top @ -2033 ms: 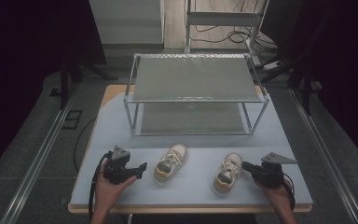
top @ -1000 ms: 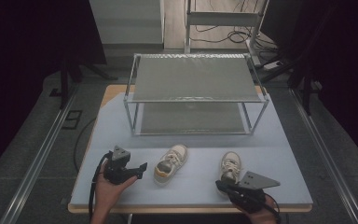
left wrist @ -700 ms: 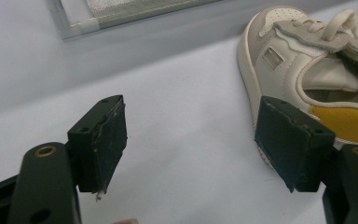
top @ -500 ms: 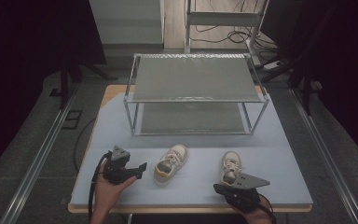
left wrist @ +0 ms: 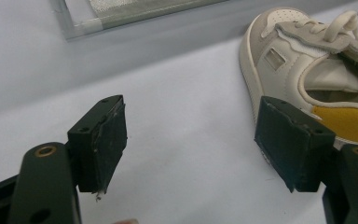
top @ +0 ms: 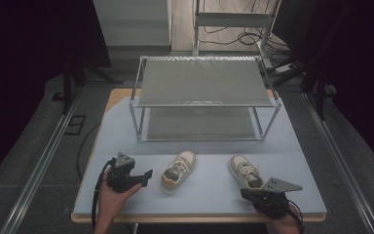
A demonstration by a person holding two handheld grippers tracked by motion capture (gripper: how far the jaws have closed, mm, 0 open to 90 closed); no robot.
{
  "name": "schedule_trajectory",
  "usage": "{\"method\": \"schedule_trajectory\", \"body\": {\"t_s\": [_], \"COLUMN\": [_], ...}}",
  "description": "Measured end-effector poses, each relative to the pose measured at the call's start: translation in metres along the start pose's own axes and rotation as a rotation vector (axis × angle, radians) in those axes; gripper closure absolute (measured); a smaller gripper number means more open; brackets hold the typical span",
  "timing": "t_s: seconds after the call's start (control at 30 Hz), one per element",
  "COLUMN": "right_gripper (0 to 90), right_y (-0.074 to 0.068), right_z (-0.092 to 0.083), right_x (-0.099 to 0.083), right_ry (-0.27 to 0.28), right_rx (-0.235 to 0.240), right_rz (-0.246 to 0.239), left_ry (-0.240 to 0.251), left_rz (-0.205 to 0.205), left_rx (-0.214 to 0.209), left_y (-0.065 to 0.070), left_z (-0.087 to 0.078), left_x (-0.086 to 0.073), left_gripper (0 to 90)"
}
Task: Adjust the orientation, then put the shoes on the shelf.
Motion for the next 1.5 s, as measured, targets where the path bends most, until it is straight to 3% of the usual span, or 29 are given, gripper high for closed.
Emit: {"method": "schedule_trajectory", "body": {"t_s": [0.3, 0.67, 0.8, 0.83, 1.03, 1.23, 1.5], "right_gripper": [89.1, 87.2, 78.3, 69.9, 54.2, 46.9, 44.1], "right_y": [0.020, 0.019, 0.010, 0.005, 0.006, 0.012, 0.017], "right_z": [-0.008, -0.007, -0.008, -0.008, -0.012, -0.016, -0.016], "right_x": [-0.003, -0.002, 0.005, 0.011, 0.022, 0.030, 0.049], "right_ry": [0.000, 0.006, 0.049, 0.075, 0.123, 0.147, 0.164], "right_rx": [-0.049, -0.045, -0.012, -0.014, -0.047, -0.062, -0.089], "right_rz": [0.048, 0.045, 0.026, 0.003, -0.008, -0.003, -0.028], "left_ry": [0.000, 0.003, 0.014, 0.018, 0.033, 0.047, 0.052], "left_rz": [0.001, 0.001, 0.011, 0.015, 0.043, 0.051, 0.056], "left_rx": [0.002, -0.001, -0.005, -0.008, -0.023, -0.056, -0.059], "left_y": [0.000, 0.000, 0.005, 0.007, 0.020, 0.029, 0.034], "left_z": [-0.001, -0.002, -0.007, -0.008, -0.013, -0.015, -0.016], "left_x": [0.000, 0.001, 0.005, 0.006, 0.013, 0.018, 0.023], "left_gripper": [24.9, 24.9, 24.8, 24.8, 24.3, 23.2, 22.5]}}
Point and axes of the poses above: each handheld gripper's, and its own axes: z roughly forward along the jaws, x roughly out of its top, y roughly to its right, the point moved 6 cm from there along z, roughly forward along the jaws, and after that the axes turned 9 degrees about y, right-handed, at the moved point
